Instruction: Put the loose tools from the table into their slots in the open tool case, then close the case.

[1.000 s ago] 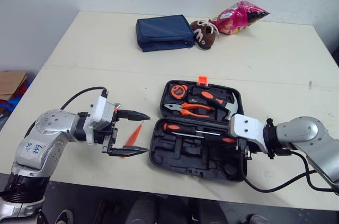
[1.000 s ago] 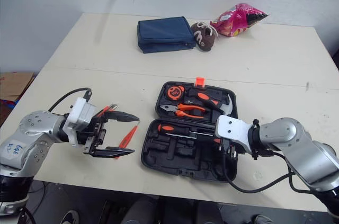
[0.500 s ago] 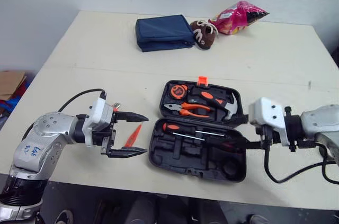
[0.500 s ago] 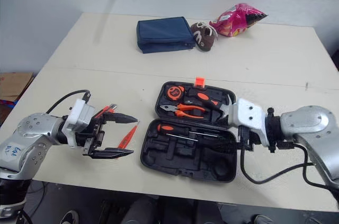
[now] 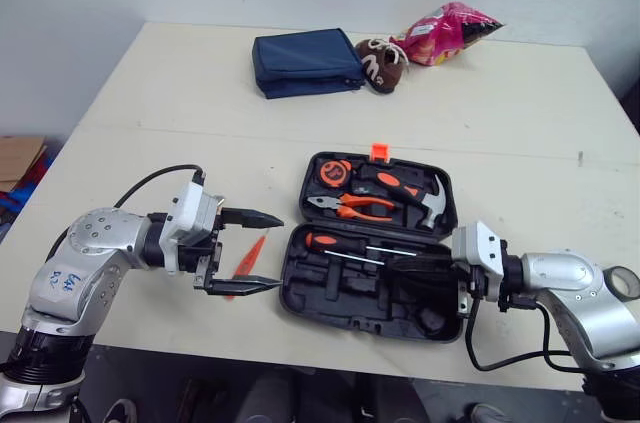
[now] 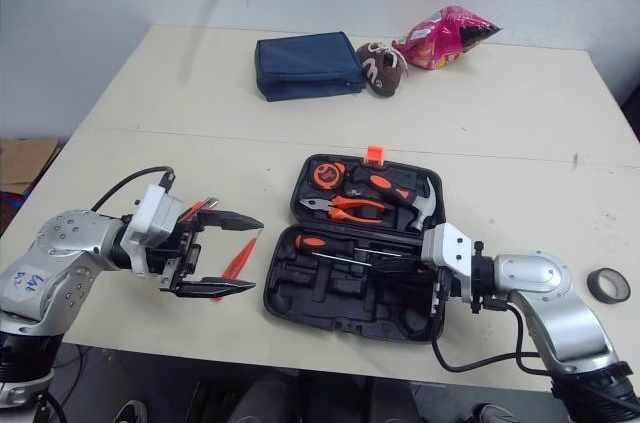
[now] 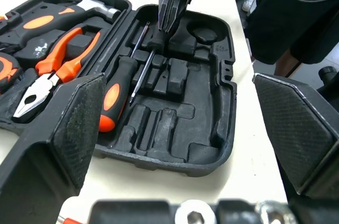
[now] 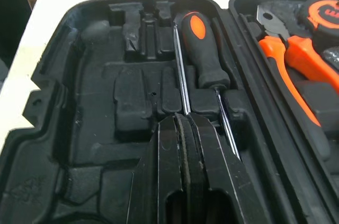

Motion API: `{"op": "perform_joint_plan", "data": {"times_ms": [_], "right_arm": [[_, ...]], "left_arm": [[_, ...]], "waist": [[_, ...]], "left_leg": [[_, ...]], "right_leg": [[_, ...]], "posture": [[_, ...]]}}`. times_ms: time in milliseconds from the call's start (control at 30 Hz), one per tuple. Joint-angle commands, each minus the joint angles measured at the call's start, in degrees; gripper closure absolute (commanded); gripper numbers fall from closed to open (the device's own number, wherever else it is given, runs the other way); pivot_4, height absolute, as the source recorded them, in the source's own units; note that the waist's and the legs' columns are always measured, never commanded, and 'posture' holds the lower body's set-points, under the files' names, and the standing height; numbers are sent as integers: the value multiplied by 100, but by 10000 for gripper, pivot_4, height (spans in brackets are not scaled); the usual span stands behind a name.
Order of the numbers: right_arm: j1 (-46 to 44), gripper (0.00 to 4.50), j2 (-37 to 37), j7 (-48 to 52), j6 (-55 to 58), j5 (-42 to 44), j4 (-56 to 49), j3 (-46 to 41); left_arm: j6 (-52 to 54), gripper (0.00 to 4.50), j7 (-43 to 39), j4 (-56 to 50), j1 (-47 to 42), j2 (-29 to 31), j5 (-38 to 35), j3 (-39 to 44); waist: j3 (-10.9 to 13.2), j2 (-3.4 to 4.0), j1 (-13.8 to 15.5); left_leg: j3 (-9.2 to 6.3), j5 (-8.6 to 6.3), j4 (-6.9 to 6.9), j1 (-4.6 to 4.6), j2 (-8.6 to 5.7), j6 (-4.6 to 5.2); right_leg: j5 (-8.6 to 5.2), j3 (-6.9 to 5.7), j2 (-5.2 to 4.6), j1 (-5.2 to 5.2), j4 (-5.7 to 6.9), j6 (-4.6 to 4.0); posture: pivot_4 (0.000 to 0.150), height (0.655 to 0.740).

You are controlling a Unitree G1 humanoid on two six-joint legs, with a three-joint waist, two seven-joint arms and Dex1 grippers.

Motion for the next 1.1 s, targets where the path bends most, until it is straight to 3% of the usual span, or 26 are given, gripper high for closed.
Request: {"op": "perform_joint_plan", "data": {"times_ms": [33,400,667,867,1000,1100], "right_arm": [[-93,44890,164,-102,-250,-45,-47,88],[-277,44890,324,-437,-160,-345,324,335],[-232,44890,107,-704,122,-1098,627,804],[-308,44890,102,-986,572,-1401,520,1146],[-379,44890,377,-1127,460,-1003,347,939],[-269,44890,610,-1050,-374,-479,289,260]], "left_arm": [[2,0,46,-140,-16,9,-12,27],[50,0,106,-291,11,45,-9,-2],[129,0,207,-459,126,61,-18,32],[184,0,250,-452,108,96,41,-21],[145,0,315,-377,54,54,143,-55],[-84,0,373,-225,111,11,283,44]], "waist": [[0,0,-9],[0,1,12],[-5,-5,10],[-35,-46,-52],[-39,-53,-110],[-35,-47,-119]], "left_leg": [[0,0,0,0,0,0],[-2,0,1,0,-3,0],[-1,0,2,13,-2,0],[-2,-1,3,35,5,-5],[-8,-7,-7,84,10,-12],[-4,-8,-28,119,13,-16]], "right_leg": [[0,0,-1,0,0,0],[0,1,-3,0,-1,0],[0,2,-3,15,0,0],[-1,6,-4,34,-5,-3],[-4,4,-3,88,-32,-9],[-6,7,-3,110,-44,-15]], "posture": [[1500,7400],[1500,7400],[1500,7400],[1500,7400],[1500,7400],[1500,7400]]}}
